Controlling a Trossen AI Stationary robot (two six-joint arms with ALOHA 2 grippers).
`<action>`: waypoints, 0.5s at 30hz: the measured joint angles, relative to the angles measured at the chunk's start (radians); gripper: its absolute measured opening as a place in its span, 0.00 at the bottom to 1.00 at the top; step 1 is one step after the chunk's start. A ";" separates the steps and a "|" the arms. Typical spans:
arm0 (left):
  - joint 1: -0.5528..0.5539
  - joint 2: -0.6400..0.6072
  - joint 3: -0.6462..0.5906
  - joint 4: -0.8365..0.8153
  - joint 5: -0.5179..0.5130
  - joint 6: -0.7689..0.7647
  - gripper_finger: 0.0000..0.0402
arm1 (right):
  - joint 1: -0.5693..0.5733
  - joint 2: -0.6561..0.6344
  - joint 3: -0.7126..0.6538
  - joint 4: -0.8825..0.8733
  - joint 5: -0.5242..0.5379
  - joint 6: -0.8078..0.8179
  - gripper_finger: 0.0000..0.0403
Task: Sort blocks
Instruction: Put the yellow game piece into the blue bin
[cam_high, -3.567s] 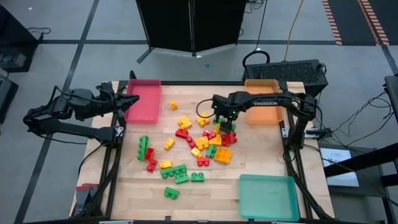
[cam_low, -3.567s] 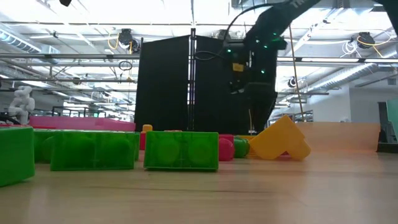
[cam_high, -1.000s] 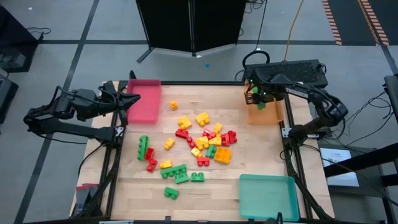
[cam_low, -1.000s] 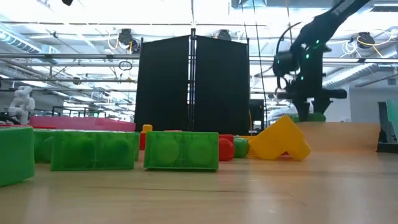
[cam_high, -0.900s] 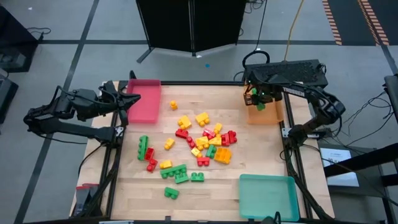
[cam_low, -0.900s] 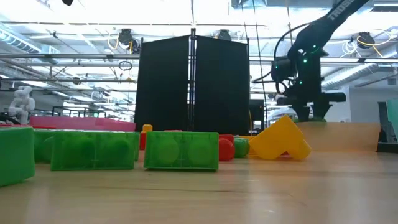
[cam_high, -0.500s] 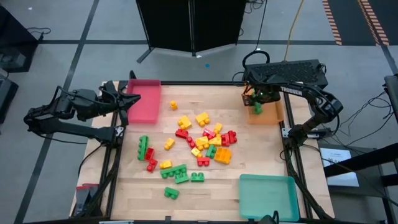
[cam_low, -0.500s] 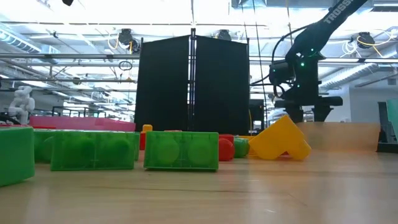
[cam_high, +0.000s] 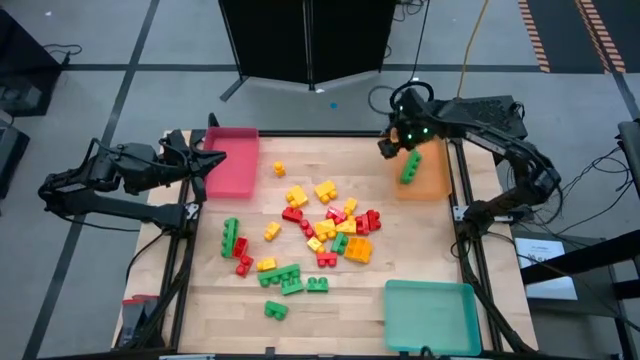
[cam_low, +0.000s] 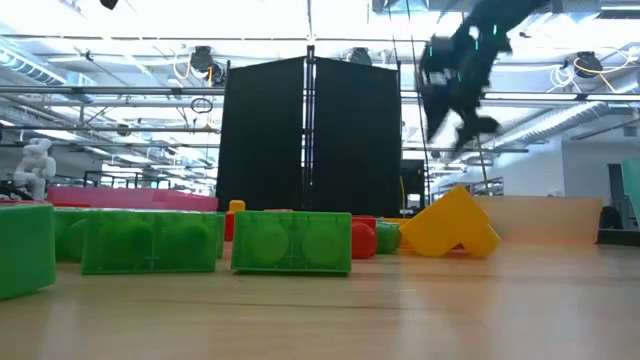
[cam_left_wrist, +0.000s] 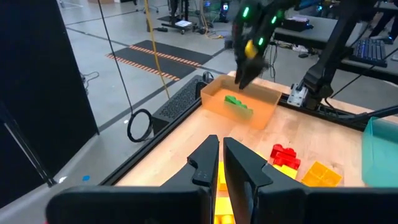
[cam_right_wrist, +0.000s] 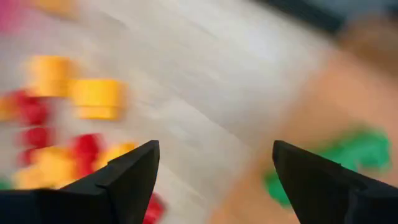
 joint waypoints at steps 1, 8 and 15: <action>0.000 0.000 0.000 0.000 0.000 0.000 0.08 | 0.028 -0.013 0.030 -0.004 -0.018 -0.031 0.76; 0.000 0.000 0.000 0.000 0.000 0.003 0.08 | 0.342 -0.041 0.118 -0.018 -0.009 -0.107 0.76; 0.000 0.000 0.000 0.000 0.000 0.004 0.08 | 0.563 0.031 0.107 -0.209 0.237 -0.151 0.76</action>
